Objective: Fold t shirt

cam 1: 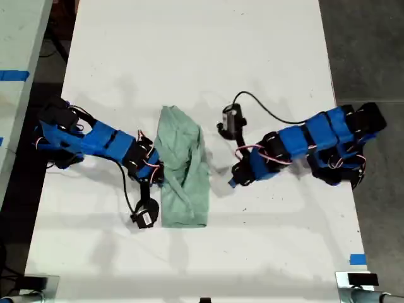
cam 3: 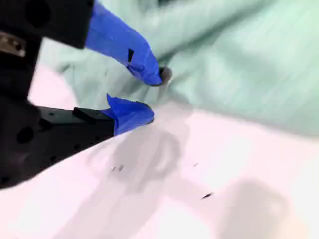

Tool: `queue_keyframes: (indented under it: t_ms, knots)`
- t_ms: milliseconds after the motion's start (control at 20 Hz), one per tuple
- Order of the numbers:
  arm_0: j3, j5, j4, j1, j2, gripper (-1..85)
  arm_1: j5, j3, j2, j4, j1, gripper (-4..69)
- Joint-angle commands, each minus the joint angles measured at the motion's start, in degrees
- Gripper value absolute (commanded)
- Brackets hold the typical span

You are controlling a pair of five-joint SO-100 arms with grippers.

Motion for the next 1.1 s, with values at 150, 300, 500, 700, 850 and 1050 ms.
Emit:
queue_keyframes:
  t_ms: [150, 300, 500, 700, 850, 1050]
  knots:
    - [-13.27, 5.19, -10.81, 5.54, -0.53, 16.3, -0.97, -34.01, -26.63, 2.2, -4.13, 20.8]
    - [-13.27, 4.66, -12.66, 7.82, -3.6, 16.6, -0.35, -34.63, -31.11, -0.44, -4.31, 24.8]
    - [-7.12, -1.49, -8.79, 8.79, -4.13, 17.3, -0.79, -34.45, -32.7, -2.99, -4.57, 28.0]
    - [-7.91, -4.04, -8.96, 8.53, -14.06, 18.6, -0.97, -34.72, -36.04, -7.65, -5.27, 28.4]
    - [-9.23, -3.78, -10.28, 7.73, -18.98, 12.1, -0.62, -35.42, -38.85, -10.63, -5.62, 24.9]
    - [-12.22, -1.93, -13.1, 8.35, -21.36, -0.3, -0.26, -35.95, -38.76, -10.02, -5.89, 2.1]
